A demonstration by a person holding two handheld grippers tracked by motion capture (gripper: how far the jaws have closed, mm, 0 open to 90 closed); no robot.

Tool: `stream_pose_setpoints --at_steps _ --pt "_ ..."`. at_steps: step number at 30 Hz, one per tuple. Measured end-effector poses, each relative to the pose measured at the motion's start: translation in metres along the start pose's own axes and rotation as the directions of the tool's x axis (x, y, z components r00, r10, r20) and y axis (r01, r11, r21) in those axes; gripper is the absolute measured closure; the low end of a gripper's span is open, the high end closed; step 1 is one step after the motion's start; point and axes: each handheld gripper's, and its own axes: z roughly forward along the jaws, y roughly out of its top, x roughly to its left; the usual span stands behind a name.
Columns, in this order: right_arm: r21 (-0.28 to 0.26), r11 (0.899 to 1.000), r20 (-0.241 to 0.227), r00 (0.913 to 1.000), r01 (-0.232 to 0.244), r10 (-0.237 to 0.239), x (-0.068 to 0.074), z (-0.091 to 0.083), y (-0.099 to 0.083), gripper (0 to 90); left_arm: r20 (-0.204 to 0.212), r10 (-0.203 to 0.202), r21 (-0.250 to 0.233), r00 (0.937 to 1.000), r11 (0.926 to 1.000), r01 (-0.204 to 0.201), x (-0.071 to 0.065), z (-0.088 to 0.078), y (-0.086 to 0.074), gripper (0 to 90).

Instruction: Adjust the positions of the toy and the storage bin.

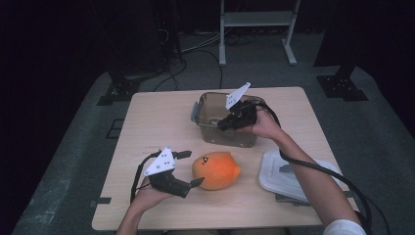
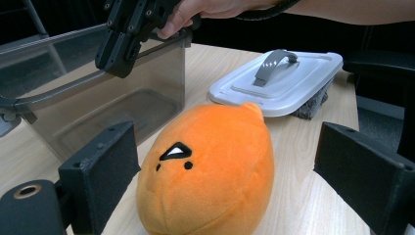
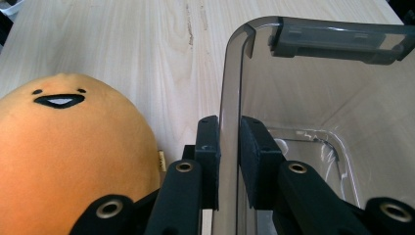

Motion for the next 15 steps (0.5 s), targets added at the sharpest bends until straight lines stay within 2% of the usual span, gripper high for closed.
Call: stream_pose_setpoints --at_steps 15 --pt "0.011 1.000 -0.004 1.0000 -0.001 0.001 0.011 -0.001 0.000 79.1 0.001 -0.001 -0.002 1.0000 1.0000 0.001 0.000 0.000 0.000 8.0"
